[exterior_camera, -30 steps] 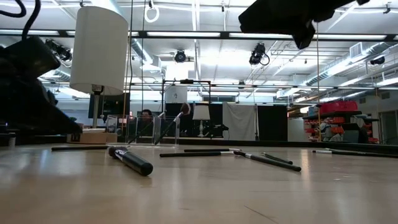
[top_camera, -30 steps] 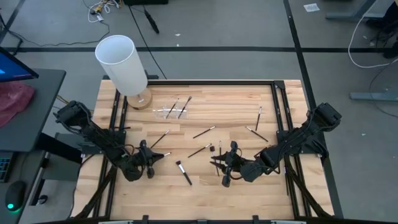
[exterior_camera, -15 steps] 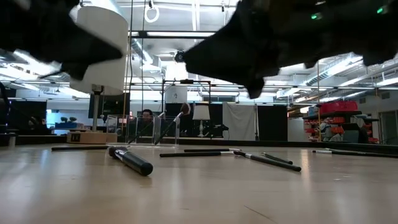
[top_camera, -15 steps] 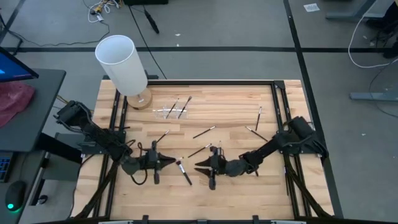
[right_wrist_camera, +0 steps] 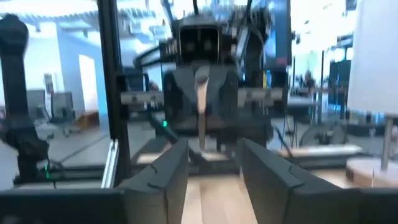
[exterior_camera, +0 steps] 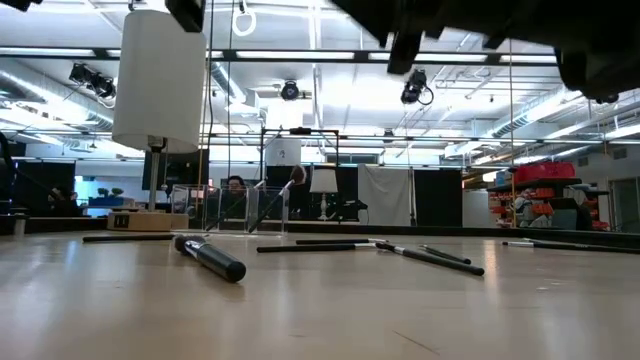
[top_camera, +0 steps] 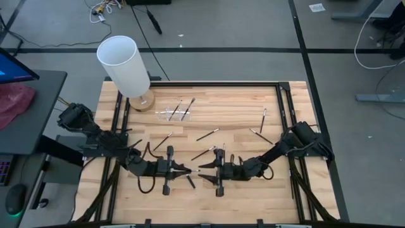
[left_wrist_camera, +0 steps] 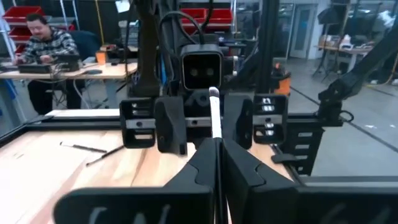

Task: Put items in baskets/containers
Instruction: Put the eyeshadow brush into the transparent organizer

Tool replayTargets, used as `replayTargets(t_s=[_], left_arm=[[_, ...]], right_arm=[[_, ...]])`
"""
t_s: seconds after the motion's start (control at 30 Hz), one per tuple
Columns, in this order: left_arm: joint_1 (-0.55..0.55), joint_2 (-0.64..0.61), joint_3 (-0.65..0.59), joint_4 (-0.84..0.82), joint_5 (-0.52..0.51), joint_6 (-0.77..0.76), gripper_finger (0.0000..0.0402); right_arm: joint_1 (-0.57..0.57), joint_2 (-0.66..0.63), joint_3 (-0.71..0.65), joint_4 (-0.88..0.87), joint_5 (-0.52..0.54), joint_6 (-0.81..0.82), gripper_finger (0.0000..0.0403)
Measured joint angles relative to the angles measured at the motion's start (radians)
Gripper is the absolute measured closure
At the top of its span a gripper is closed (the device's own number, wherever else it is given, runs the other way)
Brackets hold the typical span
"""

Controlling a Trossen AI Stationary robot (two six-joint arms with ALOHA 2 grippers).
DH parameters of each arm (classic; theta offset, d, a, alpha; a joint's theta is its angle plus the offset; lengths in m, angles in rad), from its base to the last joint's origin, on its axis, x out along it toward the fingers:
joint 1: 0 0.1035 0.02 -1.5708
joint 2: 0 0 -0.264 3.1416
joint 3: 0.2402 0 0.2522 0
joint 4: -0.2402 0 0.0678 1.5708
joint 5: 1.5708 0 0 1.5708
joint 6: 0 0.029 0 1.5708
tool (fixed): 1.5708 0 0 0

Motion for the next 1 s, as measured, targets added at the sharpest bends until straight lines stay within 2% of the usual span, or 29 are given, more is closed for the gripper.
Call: replayTargets(t_s=[0.2, 0.43, 0.63, 0.77, 1.0], left_arm=[[0.000, 0.003, 0.017, 0.002, 0.021, 0.000, 0.0387], [0.000, 0.003, 0.016, 0.006, 0.020, 0.000, 0.0389], [0.000, 0.003, 0.016, 0.003, 0.019, 0.000, 0.0389], [0.000, 0.003, 0.016, 0.004, 0.018, -0.001, 0.0386], [0.000, 0.003, 0.016, 0.004, 0.019, -0.004, 0.0386]], right_arm=[[0.008, 0.000, 0.022, 0.035, 0.003, -0.041, 0.0258], [0.011, 0.000, 0.101, -0.020, -0.023, -0.101, 0.0267], [0.011, 0.000, 0.116, -0.033, -0.026, -0.100, 0.0280], [0.011, 0.000, 0.116, -0.042, -0.025, -0.099, 0.0310], [0.011, 0.000, 0.116, -0.050, -0.023, -0.100, 0.0390]])
